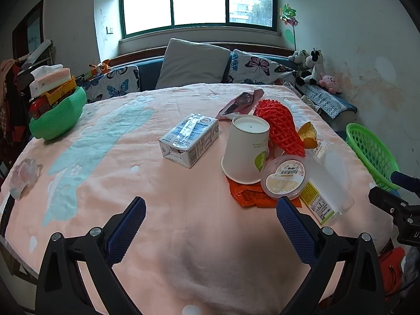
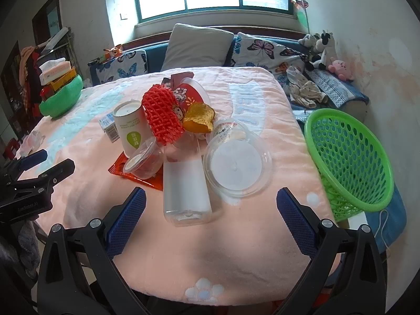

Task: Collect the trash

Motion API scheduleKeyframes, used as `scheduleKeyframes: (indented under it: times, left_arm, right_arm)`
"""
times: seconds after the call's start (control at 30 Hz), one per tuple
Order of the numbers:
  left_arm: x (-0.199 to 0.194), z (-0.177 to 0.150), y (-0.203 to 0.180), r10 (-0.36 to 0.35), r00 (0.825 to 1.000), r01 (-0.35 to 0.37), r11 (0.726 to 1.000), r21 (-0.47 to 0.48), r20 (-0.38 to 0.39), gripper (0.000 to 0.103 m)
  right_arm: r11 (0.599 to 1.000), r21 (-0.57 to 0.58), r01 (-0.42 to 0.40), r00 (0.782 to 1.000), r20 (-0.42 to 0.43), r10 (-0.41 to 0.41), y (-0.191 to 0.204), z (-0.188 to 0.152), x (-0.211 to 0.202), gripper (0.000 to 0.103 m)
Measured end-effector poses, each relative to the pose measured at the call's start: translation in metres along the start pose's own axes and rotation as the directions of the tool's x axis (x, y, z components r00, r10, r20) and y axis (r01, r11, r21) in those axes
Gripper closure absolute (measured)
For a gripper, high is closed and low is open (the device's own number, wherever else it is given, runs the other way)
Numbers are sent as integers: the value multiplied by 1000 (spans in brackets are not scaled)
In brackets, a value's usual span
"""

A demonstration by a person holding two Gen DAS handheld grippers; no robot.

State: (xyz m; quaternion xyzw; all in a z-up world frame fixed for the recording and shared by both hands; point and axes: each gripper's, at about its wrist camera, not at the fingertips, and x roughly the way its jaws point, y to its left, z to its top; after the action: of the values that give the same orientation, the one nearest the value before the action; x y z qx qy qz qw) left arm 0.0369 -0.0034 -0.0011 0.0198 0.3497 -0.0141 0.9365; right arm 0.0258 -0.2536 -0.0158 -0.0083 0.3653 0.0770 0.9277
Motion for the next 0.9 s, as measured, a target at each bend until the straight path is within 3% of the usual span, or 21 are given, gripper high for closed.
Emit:
scheduleKeyframes:
  times: [0.43,0.67,0.9]
  left_arm:
    - [8,12,3,6,1000,-6,1000,-6,-11,6]
    - [16,23,10,24,1000,-24,1000,-10,-9,6]
    - [27,31,17,34,999,-35,999,-16,-22,6]
  right_arm:
    - [999,-34,-20,1000,23,20,0,17,6,4]
    - [993,-75,-88,995,33,91,5,45,19,6]
    - [977,-141,-160,986,15,164,20,75,44,14]
